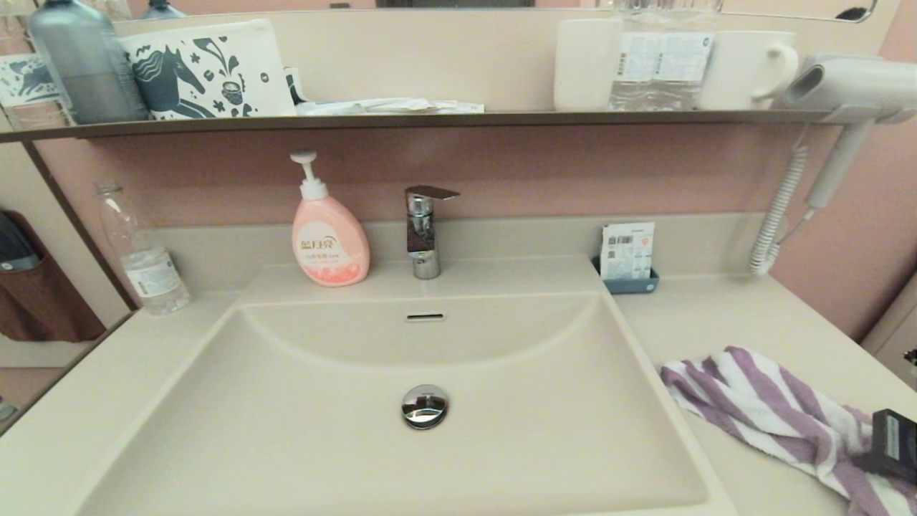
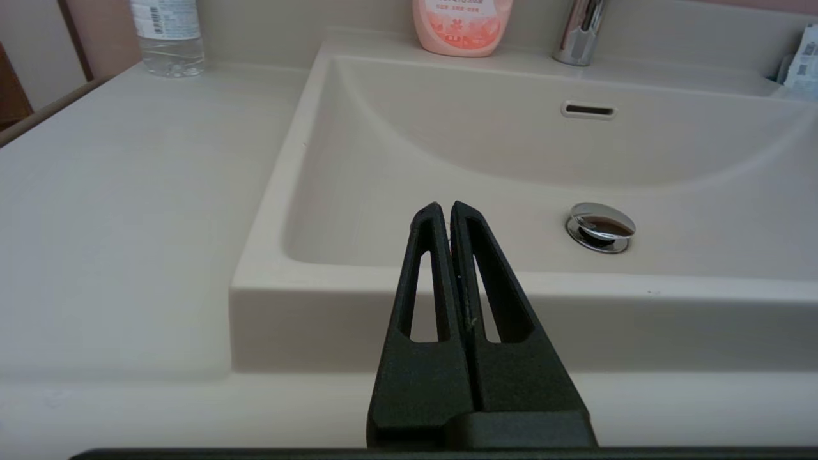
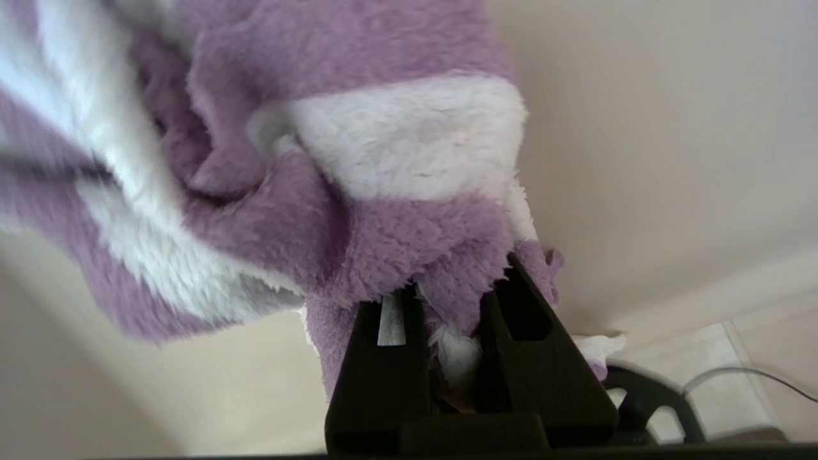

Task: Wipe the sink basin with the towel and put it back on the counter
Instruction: Wipe the sink

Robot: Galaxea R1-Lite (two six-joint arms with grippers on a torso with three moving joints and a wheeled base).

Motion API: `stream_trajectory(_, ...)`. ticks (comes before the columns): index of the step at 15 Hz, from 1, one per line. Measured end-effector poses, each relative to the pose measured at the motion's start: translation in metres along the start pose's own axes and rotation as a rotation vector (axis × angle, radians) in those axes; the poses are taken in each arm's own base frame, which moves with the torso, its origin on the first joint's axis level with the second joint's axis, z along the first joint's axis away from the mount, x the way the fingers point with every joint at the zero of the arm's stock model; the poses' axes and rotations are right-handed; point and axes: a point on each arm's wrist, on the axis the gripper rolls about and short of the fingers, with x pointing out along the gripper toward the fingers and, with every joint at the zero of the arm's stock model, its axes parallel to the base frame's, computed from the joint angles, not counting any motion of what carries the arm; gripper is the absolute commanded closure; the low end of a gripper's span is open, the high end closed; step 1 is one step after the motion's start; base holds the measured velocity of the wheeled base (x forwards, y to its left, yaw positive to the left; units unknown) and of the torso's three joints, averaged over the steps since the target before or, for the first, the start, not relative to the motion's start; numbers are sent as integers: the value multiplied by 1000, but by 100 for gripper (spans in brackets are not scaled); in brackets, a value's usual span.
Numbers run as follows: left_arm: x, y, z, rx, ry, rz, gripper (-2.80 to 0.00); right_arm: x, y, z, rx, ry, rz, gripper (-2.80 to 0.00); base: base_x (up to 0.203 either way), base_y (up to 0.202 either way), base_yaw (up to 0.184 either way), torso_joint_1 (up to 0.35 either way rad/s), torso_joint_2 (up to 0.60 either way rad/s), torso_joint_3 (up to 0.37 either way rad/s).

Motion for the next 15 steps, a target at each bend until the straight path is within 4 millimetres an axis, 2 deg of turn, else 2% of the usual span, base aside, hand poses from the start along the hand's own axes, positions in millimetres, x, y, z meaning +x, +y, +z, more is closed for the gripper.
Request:
stream_trajectory(4,0,0,0,0,0,0,0,4,-1,13,33,-77,87,0,0,0,0,0,0,0)
stream_trajectory(7,0,0,0,0,0,0,0,12,16,22,34,-117,179,0,0,0,0,0,0,0)
stream_trajectory(11,0,0,0,0,0,0,0,31,66,27,-7,-138,276,0,0,0,0,0,0,0)
stream_trajectory(15,0,0,0,0,1,0,0,51,121,32,-37,-139,288,0,0,0,0,0,0,0)
